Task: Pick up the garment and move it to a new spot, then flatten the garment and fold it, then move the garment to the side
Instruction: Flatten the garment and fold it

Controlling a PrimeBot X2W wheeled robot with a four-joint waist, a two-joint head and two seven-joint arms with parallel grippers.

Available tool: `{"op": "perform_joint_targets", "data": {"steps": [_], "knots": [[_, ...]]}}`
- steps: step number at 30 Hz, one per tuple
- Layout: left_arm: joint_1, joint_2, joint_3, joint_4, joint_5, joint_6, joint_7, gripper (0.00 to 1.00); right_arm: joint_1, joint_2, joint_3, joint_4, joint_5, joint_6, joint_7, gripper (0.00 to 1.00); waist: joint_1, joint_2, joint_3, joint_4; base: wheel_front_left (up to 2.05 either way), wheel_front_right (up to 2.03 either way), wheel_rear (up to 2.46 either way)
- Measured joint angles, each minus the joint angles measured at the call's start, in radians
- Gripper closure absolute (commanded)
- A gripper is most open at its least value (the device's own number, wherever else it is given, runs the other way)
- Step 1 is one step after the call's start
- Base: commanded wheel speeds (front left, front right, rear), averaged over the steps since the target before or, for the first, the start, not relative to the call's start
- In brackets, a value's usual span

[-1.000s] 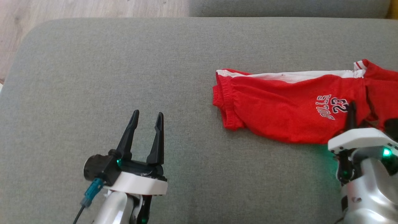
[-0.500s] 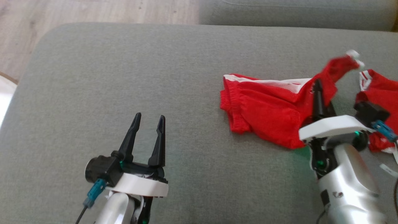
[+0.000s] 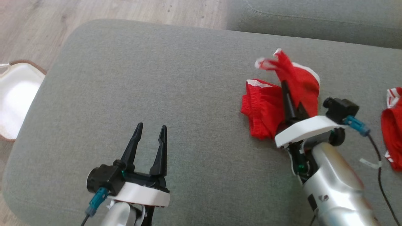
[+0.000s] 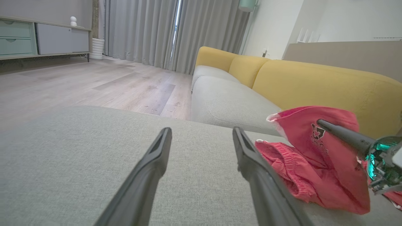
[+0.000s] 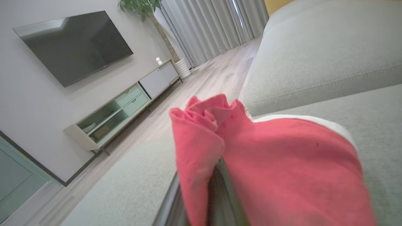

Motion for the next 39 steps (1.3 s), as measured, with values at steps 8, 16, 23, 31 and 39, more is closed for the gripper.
{"op": "perform_joint_targets", "data": {"steps": [8, 16, 23, 31, 39], "knots": [[0.001, 0.000, 0.002, 0.000, 0.000, 0.001, 0.000, 0.00, 0.000, -0.001, 0.105, 0.074, 0.009, 0.000, -0.007, 1.00, 0.0000, 0.0000, 0.003, 0.007, 0.00, 0.00, 0.00], [0.001, 0.000, 0.002, -0.001, 0.000, 0.002, 0.000, 0.00, 0.000, -0.004, 0.256, 0.103, 0.009, 0.000, 0.029, 0.20, 0.0000, 0.0000, 0.003, -0.023, 0.00, 0.00, 0.00], [0.001, 0.000, 0.006, -0.001, 0.000, 0.002, 0.000, 0.00, 0.005, -0.006, 0.448, 0.101, 0.015, 0.000, 0.115, 0.00, 0.0000, 0.0000, -0.009, -0.054, 0.00, 0.00, 0.00], [0.001, 0.000, 0.027, -0.001, 0.000, 0.002, 0.000, 0.00, 0.007, -0.036, 0.523, 0.029, 0.021, 0.000, 0.107, 0.00, 0.0000, 0.0000, -0.025, -0.102, 0.00, 0.00, 0.00], [0.001, 0.000, 0.041, -0.033, 0.016, 0.001, 0.000, 0.00, 0.021, -0.124, 0.330, -0.095, -0.025, 0.000, 0.000, 0.00, 0.0001, 0.0000, -0.036, -0.159, 0.00, 0.00, 0.00]]}}
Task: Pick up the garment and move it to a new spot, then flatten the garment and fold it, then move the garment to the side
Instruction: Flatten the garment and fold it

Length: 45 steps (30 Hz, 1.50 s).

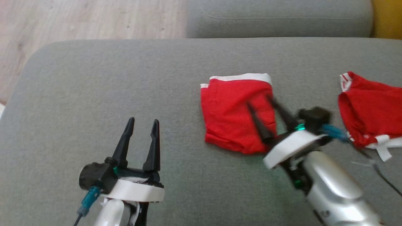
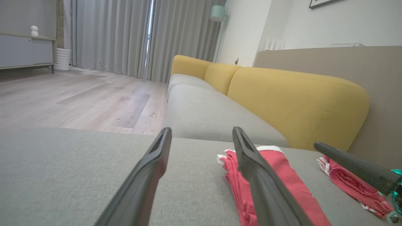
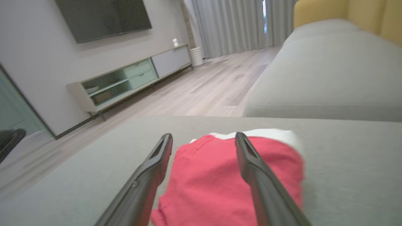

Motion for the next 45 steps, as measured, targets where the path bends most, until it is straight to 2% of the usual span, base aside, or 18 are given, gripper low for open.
{"op": "perform_joint_targets", "data": {"steps": [6, 9, 11, 13, 16, 28, 29, 30, 37, 45], "knots": [[0.002, 0.000, 0.021, -0.040, 0.000, -0.002, 0.000, 0.00, 0.111, 0.001, -0.311, -0.086, -0.179, 0.000, -0.017, 0.00, 0.0000, 0.0000, -0.011, -0.044, 0.00, 0.00, 0.00], [0.004, 0.000, 0.024, -0.060, 0.000, -0.002, 0.000, 0.00, 0.179, 0.038, -0.450, -0.163, -0.313, 0.000, -0.019, 0.00, 0.0000, 0.0000, -0.014, -0.063, 0.00, 0.00, 0.00], [0.005, 0.000, 0.024, -0.069, 0.000, -0.003, 0.000, 0.00, 0.221, 0.077, -0.517, -0.206, -0.350, 0.000, -0.020, 0.00, 0.0000, 0.0000, -0.015, -0.073, 0.00, 0.00, 0.00], [0.008, 0.000, 0.025, -0.076, 0.000, -0.008, 0.000, 0.00, 0.262, 0.107, -0.554, -0.237, -0.379, 0.000, -0.020, 0.00, -0.0001, 0.0000, -0.015, -0.082, 0.00, 0.00, 0.00], [0.023, 0.000, 0.025, -0.078, 0.000, -0.011, 0.000, 0.00, 0.310, 0.119, -0.590, -0.259, -0.406, 0.000, -0.020, 0.00, -0.0001, 0.0000, -0.014, -0.093, 0.00, 0.00, 0.00], [0.026, 0.001, 0.020, -0.079, 0.000, -0.019, 0.000, 0.00, 0.328, 0.131, -0.604, -0.289, -0.407, 0.000, -0.020, 0.00, 0.0000, 0.0000, 0.016, -0.090, 0.00, 0.00, 0.00], [0.023, 0.001, 0.018, -0.079, 0.000, -0.019, 0.000, 0.00, 0.326, 0.131, -0.605, -0.288, -0.407, 0.000, -0.020, 0.26, 0.0000, 0.0000, 0.021, -0.086, 0.00, 0.00, 0.00], [0.019, 0.001, 0.018, -0.079, 0.000, -0.019, 0.000, 0.00, 0.324, 0.131, -0.604, -0.287, -0.408, 0.000, -0.020, 1.00, 0.0000, 0.0000, 0.028, -0.081, 0.00, 0.00, 0.00], [-0.022, 0.001, -0.006, -0.079, 0.000, -0.019, 0.000, 0.00, 0.206, 0.131, -0.578, -0.237, -0.463, 0.000, -0.009, 1.00, 0.0002, 0.0000, 0.085, -0.031, 0.00, 0.00, 0.00], [-0.057, 0.000, -0.035, -0.074, -0.013, -0.019, 0.000, 0.00, 0.049, 0.130, -0.513, -0.029, -0.492, 0.000, 0.055, 1.00, 0.0002, 0.0000, 0.141, 0.053, 0.00, 0.00, 0.00]]}}
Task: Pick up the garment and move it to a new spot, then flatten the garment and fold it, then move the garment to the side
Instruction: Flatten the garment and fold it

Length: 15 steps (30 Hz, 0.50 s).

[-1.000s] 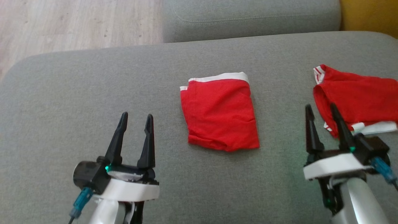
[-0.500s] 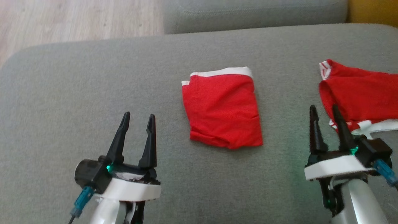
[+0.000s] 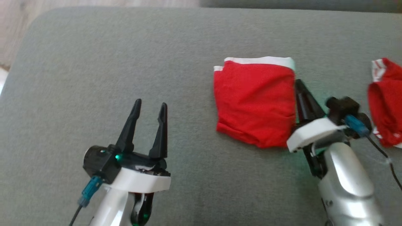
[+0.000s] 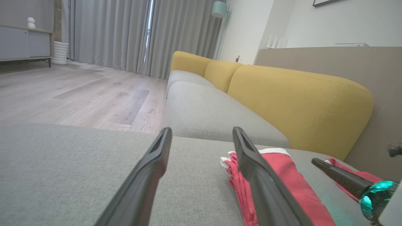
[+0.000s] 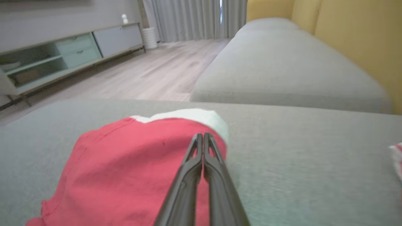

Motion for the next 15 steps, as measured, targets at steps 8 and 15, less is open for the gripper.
{"op": "perform_joint_targets", "data": {"steps": [8, 15], "knots": [[-0.010, 0.000, -0.014, 0.006, -0.011, 0.001, 0.000, 0.00, -0.155, -0.003, -0.005, 0.240, -0.023, 0.000, 0.022, 1.00, -0.0001, 0.0000, 0.033, 0.056, 0.00, 0.00, 0.00], [-0.010, 0.000, -0.025, 0.012, -0.011, 0.001, 0.000, 0.00, -0.215, -0.012, 0.036, 0.403, 0.002, 0.000, -0.002, 1.00, -0.0001, 0.0000, 0.035, 0.080, 0.00, 0.00, 0.00]]}}
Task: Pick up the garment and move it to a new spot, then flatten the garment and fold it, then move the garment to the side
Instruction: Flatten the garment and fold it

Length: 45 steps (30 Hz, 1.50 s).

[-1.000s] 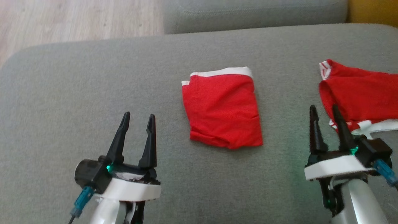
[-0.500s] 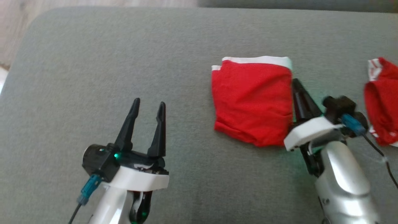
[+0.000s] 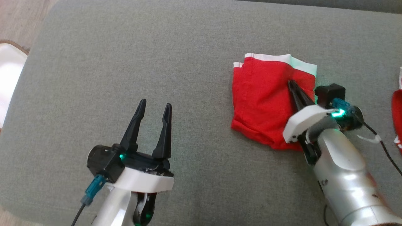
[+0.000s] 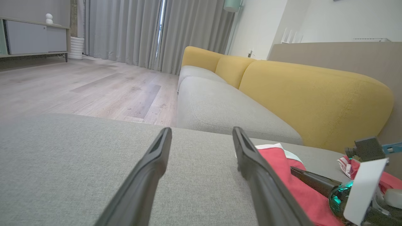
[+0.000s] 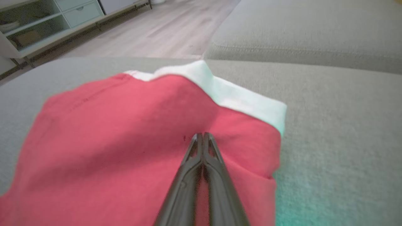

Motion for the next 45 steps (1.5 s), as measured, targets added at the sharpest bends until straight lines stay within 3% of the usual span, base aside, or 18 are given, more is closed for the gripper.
{"op": "perform_joint_targets", "data": {"steps": [10, 17, 26, 32, 36, 45], "knots": [[0.000, 0.000, -0.001, 0.005, 0.000, 0.005, 0.000, 0.00, -0.050, -0.001, 0.189, -0.031, 0.149, 0.000, -0.065, 1.00, -0.0002, 0.0000, -0.029, -0.003, 0.00, 0.00, 0.00], [0.000, 0.000, -0.006, 0.005, 0.000, 0.007, 0.000, 0.00, -0.049, -0.002, 0.303, 0.035, 0.218, 0.000, -0.057, 1.00, -0.0002, 0.0000, -0.036, 0.004, 0.00, 0.00, 0.00], [0.004, 0.000, 0.010, 0.006, 0.001, 0.008, 0.000, 0.00, -0.047, -0.002, 0.379, 0.077, 0.296, 0.000, -0.048, 1.00, -0.0001, 0.0000, -0.056, -0.014, 0.00, 0.00, 0.00], [0.009, 0.000, 0.032, 0.002, 0.007, 0.008, 0.000, 0.00, -0.049, -0.002, 0.297, 0.015, 0.278, 0.000, -0.069, 1.00, -0.0001, 0.0000, -0.082, -0.061, 0.00, 0.00, 0.00], [0.011, 0.000, 0.052, -0.003, 0.014, 0.007, 0.000, 0.00, -0.016, -0.013, 0.167, -0.132, 0.207, 0.000, -0.072, 1.00, -0.0002, 0.0000, -0.103, -0.103, 0.00, 0.00, 0.00], [0.052, 0.000, 0.080, -0.008, 0.015, 0.007, 0.000, 0.00, 0.296, -0.011, -0.085, -0.407, 0.082, 0.000, -0.073, 1.00, -0.0002, 0.0000, -0.151, -0.196, 0.00, 0.00, 0.00]]}}
